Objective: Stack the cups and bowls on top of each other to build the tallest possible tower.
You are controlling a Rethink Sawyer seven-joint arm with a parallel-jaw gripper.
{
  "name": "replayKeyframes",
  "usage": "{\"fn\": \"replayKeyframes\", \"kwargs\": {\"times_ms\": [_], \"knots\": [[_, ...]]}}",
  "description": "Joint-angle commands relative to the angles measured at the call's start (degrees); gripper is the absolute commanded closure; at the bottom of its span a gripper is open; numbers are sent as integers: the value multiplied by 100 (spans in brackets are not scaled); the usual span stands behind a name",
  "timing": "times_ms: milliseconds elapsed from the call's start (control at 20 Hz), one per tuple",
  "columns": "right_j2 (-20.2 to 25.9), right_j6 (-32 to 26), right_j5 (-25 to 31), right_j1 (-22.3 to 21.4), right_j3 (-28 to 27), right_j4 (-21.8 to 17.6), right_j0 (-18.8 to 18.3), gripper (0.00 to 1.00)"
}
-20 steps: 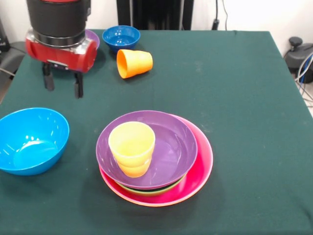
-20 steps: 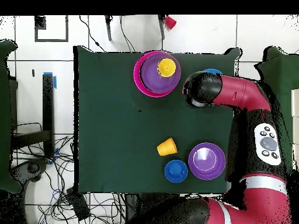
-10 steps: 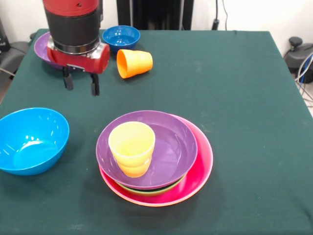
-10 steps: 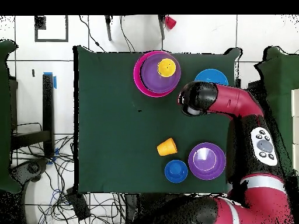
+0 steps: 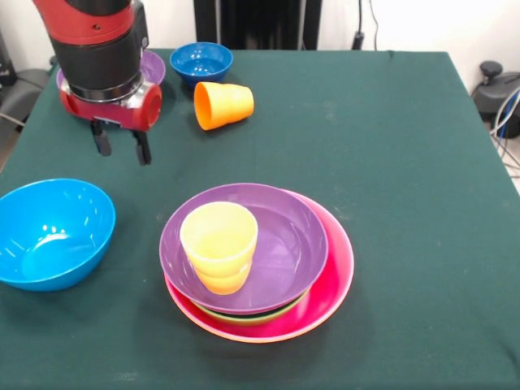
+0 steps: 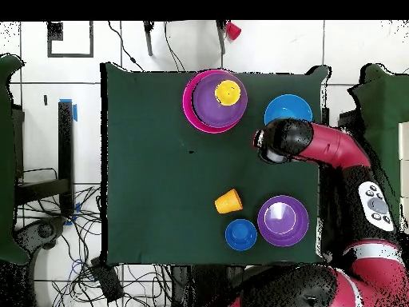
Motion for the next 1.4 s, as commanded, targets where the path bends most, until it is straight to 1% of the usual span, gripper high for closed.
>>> {"fn": "replayKeyframes", "kwargs": {"times_ms": [50,100,150,250,300,350,400,500,600,650,700,750,800,900,950,1000,1150,1200,1250,1300,1350,1400], "knots": [[426,-1318,-419,-128,852,-765,-12,0],[421,-1457,-488,-204,973,-891,-38,0],[448,-1497,-518,-257,1062,-932,-78,0],[347,-1565,-258,-436,1105,-1096,-7,0],[160,-1636,111,-582,1066,-1273,136,0],[80,-1682,392,-663,1011,-1410,219,0],[8,-1499,386,-728,1062,-1438,266,0],[89,-1217,199,-706,1238,-1377,180,0],[350,-1395,251,-628,1293,-1319,53,0],[456,-1559,269,-612,1280,-1368,34,0],[580,-1760,173,-653,1335,-1450,7,0],[559,-1783,185,-676,1320,-1538,58,0],[485,-1719,228,-725,1307,-1614,133,0],[452,-1471,178,-775,1418,-1547,113,0],[478,-1334,110,-770,1485,-1461,54,0],[509,-1154,-75,-758,1638,-1374,-41,0],[517,-1172,-129,-700,1635,-1464,-68,0],[511,-1090,-201,-692,1660,-1471,-52,0],[467,-959,-240,-696,1686,-1454,-45,0],[365,-658,-278,-678,1708,-1378,-20,0],[322,-626,-260,-664,1696,-1406,-6,0],[190,-706,-104,-646,1559,-1600,102,0]]}}
